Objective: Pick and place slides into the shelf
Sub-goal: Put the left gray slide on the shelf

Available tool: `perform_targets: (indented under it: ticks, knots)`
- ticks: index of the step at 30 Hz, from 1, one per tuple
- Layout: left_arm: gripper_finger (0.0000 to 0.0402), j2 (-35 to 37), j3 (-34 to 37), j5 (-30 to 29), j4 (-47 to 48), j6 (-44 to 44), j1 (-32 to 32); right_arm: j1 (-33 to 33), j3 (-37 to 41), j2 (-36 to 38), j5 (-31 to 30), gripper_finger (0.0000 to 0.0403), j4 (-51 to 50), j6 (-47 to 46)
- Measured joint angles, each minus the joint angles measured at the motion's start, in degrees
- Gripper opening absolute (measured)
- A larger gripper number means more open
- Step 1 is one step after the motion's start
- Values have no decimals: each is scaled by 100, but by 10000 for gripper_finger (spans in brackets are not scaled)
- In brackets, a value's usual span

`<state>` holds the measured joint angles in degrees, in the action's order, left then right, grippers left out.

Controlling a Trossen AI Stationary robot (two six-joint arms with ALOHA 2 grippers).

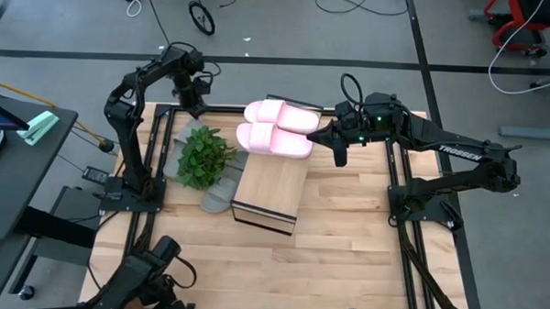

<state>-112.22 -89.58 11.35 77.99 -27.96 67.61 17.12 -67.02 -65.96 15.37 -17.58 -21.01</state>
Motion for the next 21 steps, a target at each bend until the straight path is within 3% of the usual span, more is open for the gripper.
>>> perform_targets:
  ticks: [8, 13, 21]
  knots:
    - [154, -226, 11, 42, 139, 551, 7, 0, 0, 0, 118, 5, 2, -39]
    - [210, -233, 508, -62, 115, 472, 5, -2, 0, 1, 151, 5, 2, -124]
    - [252, -239, 946, -239, -98, -156, -283, 0, 0, 1, 172, 5, 2, -131]
